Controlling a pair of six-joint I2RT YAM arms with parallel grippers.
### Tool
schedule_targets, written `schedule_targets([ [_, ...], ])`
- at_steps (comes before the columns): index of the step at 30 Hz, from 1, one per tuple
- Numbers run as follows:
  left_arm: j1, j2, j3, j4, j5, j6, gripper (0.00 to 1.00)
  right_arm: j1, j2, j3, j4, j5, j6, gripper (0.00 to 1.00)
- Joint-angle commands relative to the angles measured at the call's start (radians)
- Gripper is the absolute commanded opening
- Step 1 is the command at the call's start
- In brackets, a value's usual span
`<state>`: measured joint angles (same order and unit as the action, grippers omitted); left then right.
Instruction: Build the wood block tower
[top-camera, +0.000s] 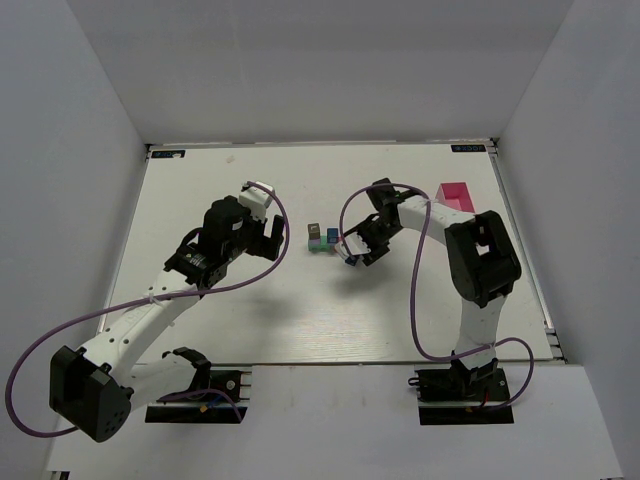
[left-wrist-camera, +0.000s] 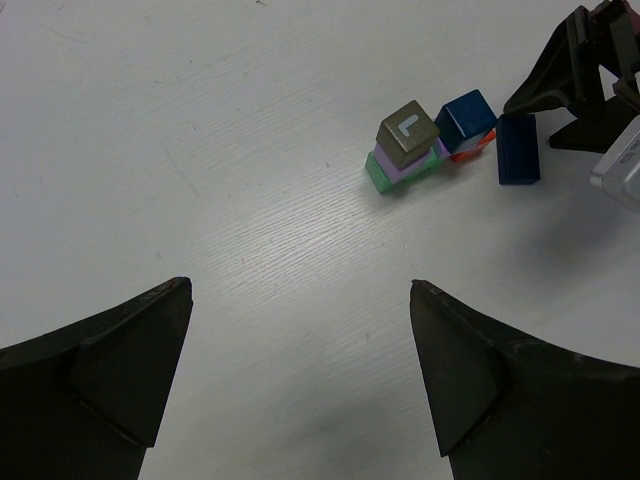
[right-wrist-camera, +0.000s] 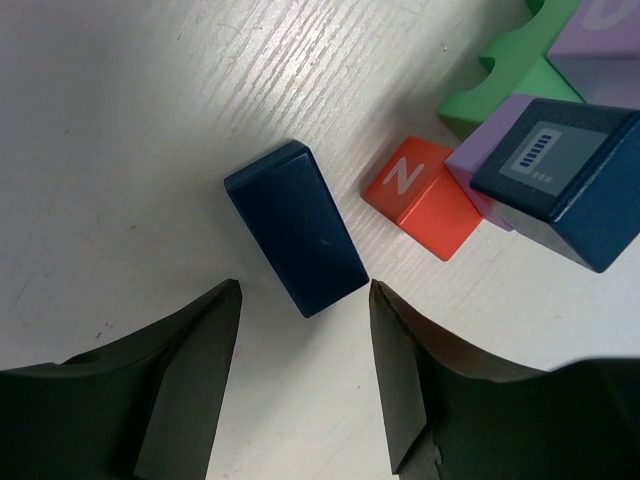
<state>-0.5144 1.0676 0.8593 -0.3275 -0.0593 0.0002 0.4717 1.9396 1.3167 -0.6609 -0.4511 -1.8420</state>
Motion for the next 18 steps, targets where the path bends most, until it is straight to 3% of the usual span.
schedule_targets([
  [1,0.002,-0.028,0.020,0.019,0.016,0.004,1.00,0.011,0.021,0.045,-0.031,0.008,-0.023,0.60],
  [18,0.002,-0.037,0.020,0.019,0.016,0.004,1.00,0.048,0.073,0.107,-0.114,0.061,-0.031,0.56],
])
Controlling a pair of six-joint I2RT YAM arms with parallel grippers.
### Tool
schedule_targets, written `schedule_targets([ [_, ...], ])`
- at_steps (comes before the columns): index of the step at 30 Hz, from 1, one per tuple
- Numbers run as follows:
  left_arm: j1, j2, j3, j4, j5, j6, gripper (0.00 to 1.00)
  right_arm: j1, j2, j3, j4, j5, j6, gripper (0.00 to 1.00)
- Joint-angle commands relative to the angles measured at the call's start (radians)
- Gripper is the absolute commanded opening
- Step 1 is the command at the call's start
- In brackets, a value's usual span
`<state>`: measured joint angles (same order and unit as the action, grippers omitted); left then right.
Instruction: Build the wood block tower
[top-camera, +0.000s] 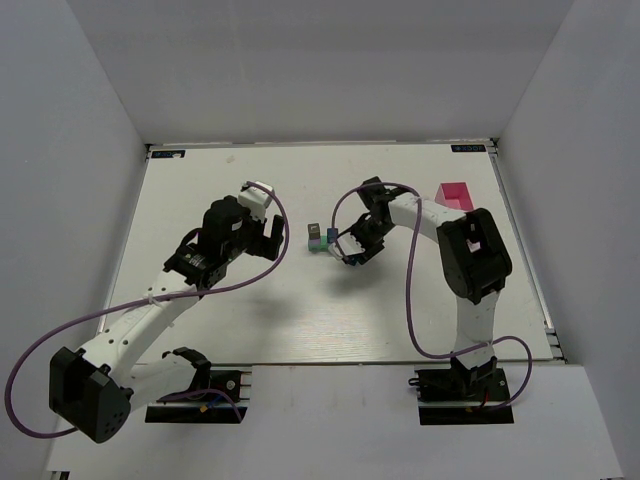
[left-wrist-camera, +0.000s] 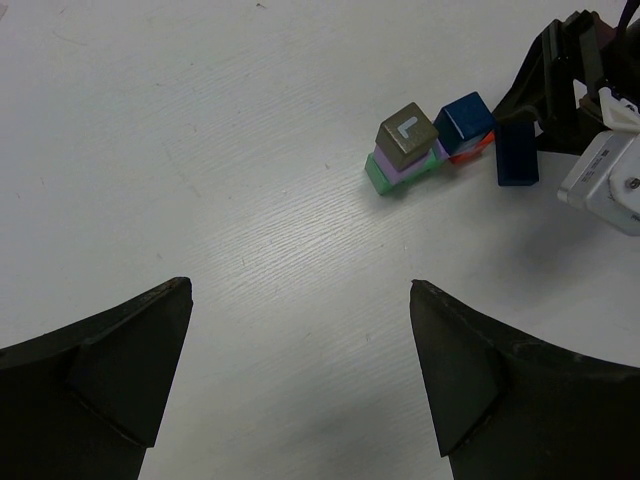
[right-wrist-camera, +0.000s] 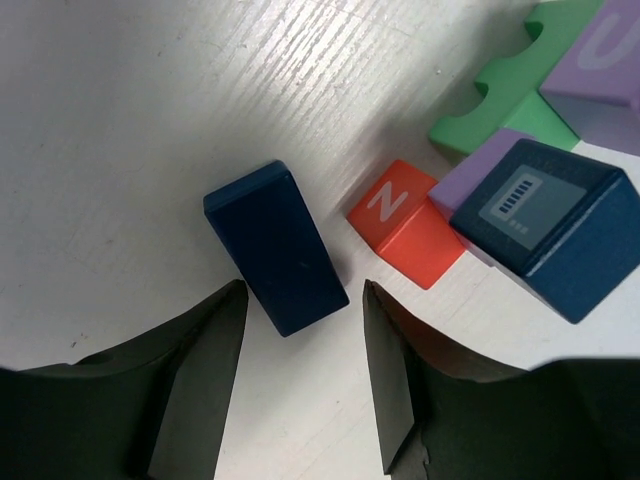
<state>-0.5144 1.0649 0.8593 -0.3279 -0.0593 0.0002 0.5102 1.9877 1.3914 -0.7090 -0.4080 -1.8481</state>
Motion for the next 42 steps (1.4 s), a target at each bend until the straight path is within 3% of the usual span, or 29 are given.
schedule_targets([
  [1,0.002,-0.034,0.020,0.020,0.016,0.004,1.00,0.016,0.034,0.037,-0.095,0.026,-0.031,0.56],
  [7,0.002,-0.034,0.020,0.020,0.016,0.004,1.00,0.019,0.057,0.072,-0.156,0.047,-0.031,0.51],
  [24,0.002,-0.043,0.020,0.020,0.006,0.004,1.00,0.045,-0.062,-0.123,-0.107,0.044,0.055,0.39],
  [35,0.002,-0.063,0.010,0.020,-0.004,0.004,1.00,0.086,-0.107,-0.216,-0.098,0.032,0.205,0.44],
  [37,0.002,-0.063,0.010,0.020,-0.004,0.004,1.00,0.091,-0.112,-0.233,-0.077,0.025,0.271,0.40],
  [42,0.002,-0.083,0.001,0.029,-0.013,0.004,1.00,0.096,-0.167,-0.241,-0.080,-0.006,0.441,0.02],
])
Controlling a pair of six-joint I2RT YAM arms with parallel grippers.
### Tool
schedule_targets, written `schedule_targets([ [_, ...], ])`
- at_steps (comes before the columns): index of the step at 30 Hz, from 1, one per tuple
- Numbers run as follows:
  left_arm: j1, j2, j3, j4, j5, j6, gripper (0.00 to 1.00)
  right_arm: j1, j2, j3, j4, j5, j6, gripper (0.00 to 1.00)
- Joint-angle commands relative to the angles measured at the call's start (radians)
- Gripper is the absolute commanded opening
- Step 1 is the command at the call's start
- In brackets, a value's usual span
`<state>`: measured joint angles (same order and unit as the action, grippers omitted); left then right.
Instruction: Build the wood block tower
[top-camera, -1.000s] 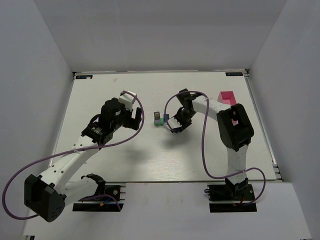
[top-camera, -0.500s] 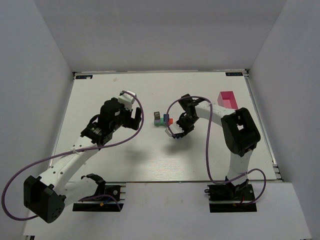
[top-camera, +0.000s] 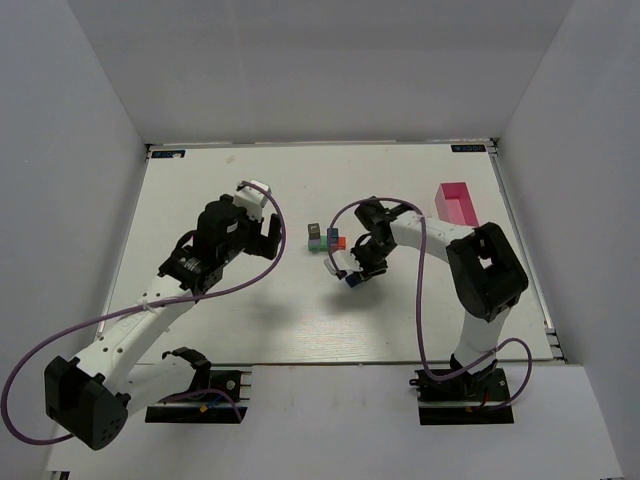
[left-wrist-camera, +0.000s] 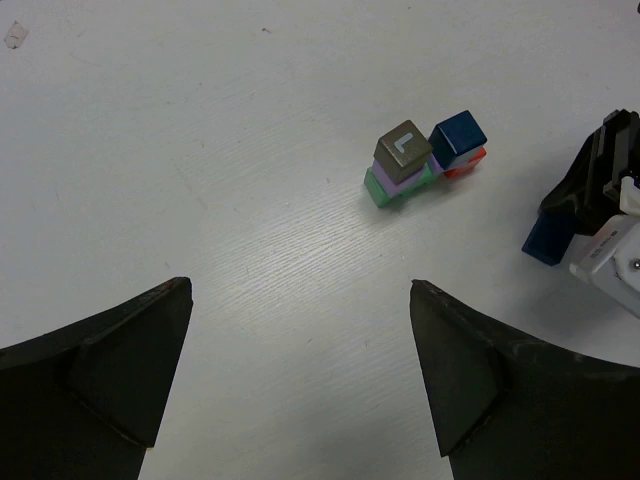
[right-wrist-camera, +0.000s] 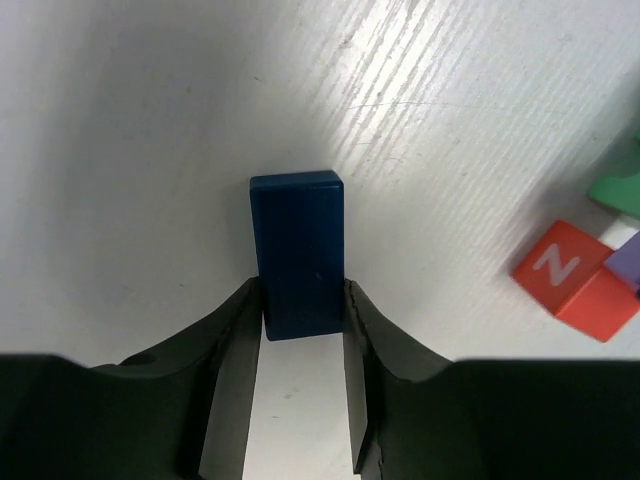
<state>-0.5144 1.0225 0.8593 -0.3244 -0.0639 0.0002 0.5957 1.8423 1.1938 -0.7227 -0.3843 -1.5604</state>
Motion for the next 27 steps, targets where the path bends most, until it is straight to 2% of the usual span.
schedule_targets([
  [1,0.002,-0.041,0.001,0.025,-0.008,0.004,1.00,0.006,-0.034,-0.048,-0.057,-0.033,0.170,0.00],
  [5,0.002,-0.052,-0.008,0.035,-0.017,0.014,1.00,0.006,-0.174,-0.085,-0.024,-0.065,0.317,0.00],
  [11,0.002,-0.061,-0.008,0.035,-0.027,0.014,1.00,0.004,-0.307,-0.043,-0.015,-0.133,0.489,0.00],
  [14,0.011,-0.070,-0.017,0.035,-0.036,0.014,1.00,0.004,-0.314,0.013,-0.003,-0.122,0.574,0.00],
  [21,0.011,-0.088,-0.017,0.044,-0.036,0.023,1.00,0.007,-0.213,0.174,0.046,-0.074,0.727,0.00],
  [27,0.011,-0.088,-0.017,0.044,-0.036,0.023,1.00,0.012,-0.120,0.296,0.078,-0.042,0.781,0.00],
])
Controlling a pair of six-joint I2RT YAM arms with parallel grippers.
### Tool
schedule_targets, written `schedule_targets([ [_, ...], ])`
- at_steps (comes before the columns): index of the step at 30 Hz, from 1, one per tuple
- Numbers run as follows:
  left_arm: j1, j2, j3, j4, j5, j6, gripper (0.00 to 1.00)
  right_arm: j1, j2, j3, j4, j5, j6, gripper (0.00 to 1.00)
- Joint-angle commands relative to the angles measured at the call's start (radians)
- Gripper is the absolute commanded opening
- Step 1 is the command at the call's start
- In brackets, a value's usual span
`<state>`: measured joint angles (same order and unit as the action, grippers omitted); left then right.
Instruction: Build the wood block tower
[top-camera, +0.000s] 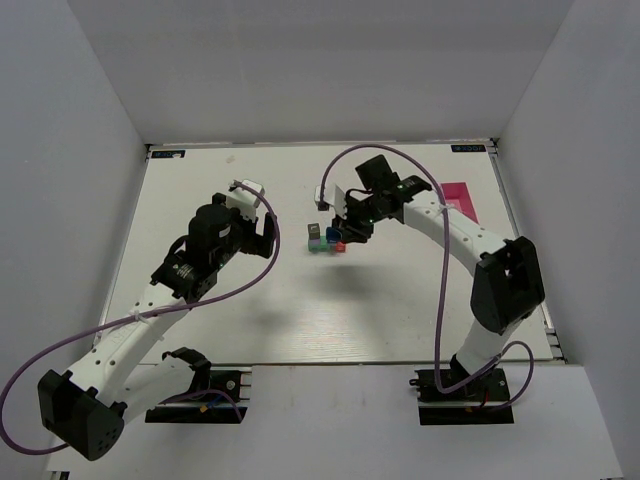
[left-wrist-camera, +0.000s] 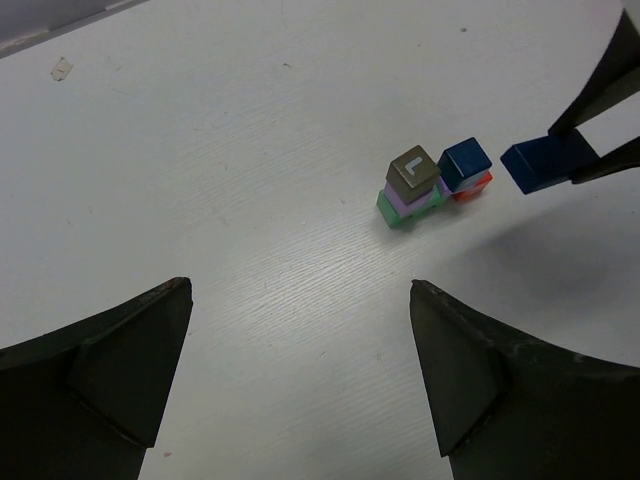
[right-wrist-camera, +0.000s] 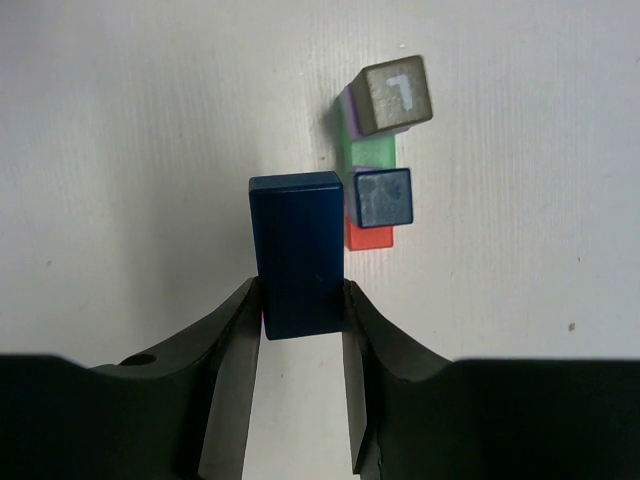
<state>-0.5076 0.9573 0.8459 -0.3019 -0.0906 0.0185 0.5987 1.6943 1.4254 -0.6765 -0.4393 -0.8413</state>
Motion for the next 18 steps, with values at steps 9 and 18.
schedule_targets([
  [9,0.004,-0.023,-0.004,0.021,-0.009,0.005,1.00,0.015,0.154,0.167,0.029,0.002,0.087,0.00],
  [18,0.004,-0.023,-0.004,0.021,-0.009,0.005,1.00,0.016,0.237,0.254,0.002,-0.019,0.068,0.00],
])
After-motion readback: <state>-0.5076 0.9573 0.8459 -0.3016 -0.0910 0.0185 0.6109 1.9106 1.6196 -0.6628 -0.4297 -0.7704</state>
